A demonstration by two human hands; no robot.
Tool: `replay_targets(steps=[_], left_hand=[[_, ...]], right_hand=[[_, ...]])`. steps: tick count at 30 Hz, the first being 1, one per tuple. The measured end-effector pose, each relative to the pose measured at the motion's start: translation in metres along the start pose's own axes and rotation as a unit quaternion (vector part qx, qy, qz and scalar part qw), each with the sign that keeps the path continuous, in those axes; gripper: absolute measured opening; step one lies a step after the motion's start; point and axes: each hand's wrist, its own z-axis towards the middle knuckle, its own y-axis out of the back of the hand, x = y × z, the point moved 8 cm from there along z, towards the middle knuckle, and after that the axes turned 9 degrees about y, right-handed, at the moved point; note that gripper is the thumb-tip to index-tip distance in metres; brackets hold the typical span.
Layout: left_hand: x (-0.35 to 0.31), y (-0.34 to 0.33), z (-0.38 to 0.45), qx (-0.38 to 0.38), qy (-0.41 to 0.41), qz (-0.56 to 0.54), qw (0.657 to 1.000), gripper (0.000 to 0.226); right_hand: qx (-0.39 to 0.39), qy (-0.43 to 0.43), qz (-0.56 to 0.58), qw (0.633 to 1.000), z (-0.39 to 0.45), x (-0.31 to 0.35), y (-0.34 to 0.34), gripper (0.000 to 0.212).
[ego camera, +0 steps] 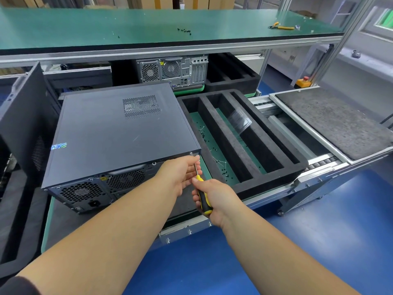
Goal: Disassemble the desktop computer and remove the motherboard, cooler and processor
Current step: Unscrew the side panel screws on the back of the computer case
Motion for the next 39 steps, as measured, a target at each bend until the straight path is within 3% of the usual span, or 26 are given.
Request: replay_targets(steps=[4,11,20,26,29,39], left_hand=[[0.001,0.004,0.003,-0.024,-0.021,-0.017,0.999,0.012],[0.000,0.001,0.002,-0.002,-0.020,-0.037,0.999,0.017],[0.003,-0.010,-0.001,0.094,0.016,-0.174,0.980,0.028],[0.004,-0.014,0.001,0.145,0.065,-0.264,0.951,0.049],[0.005,-0.014,0.001,0.146,0.080,-0.264,0.950,0.058],[0.004,-0.011,0.003,0.140,0.079,-0.238,0.958,0.063]], right_hand=[[-0.001,0.013,-0.010,1.000,-0.001,0.002,0.000,0.020],[0.050,-0.045,0.064,0.996,-0.010,0.001,-0.004,0.047],[0.033,-0.004,0.055,0.998,-0.004,0.002,-0.002,0.021],[0.033,-0.017,0.073,0.997,-0.002,0.000,-0.003,0.029],[0.053,-0.030,0.089,0.994,-0.001,-0.001,-0.007,0.037],[0.028,0.011,-0.005,1.000,0.002,0.002,0.002,0.023]])
